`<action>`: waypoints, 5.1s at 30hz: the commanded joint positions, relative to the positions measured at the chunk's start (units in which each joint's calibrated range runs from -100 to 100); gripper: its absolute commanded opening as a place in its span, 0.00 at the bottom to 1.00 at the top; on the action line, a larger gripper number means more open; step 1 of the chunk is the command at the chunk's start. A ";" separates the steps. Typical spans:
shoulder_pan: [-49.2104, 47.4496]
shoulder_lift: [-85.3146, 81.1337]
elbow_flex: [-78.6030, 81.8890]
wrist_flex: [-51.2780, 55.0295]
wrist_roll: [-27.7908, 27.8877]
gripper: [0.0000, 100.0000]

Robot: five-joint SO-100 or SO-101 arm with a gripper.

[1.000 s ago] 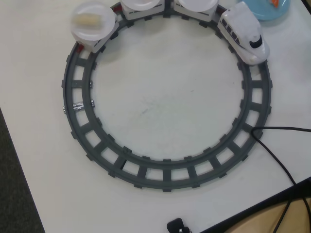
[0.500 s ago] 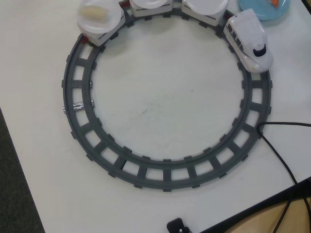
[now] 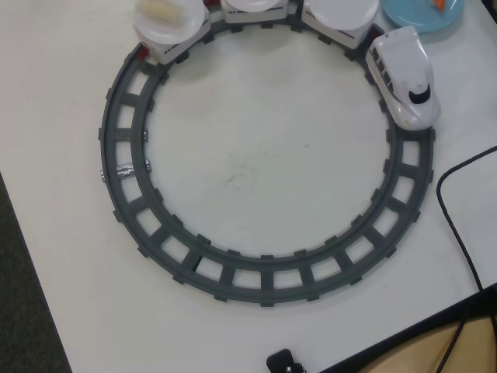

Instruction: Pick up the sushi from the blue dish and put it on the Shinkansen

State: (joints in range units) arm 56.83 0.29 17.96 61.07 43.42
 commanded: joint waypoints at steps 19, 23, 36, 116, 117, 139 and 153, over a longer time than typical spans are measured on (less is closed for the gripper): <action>-9.91 35.99 -44.81 -4.11 7.28 0.26; -10.71 38.66 -44.81 -5.57 7.28 0.26; -11.67 40.08 -44.27 -3.43 6.86 0.02; -39.58 -9.77 9.77 0.08 0.20 0.03; -39.58 -9.77 9.77 0.42 0.26 0.04; -37.47 -36.24 0.08 8.72 -17.42 0.26; -3.22 -65.72 36.34 6.24 -36.66 0.26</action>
State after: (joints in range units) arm 48.80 -57.56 44.08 70.08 7.40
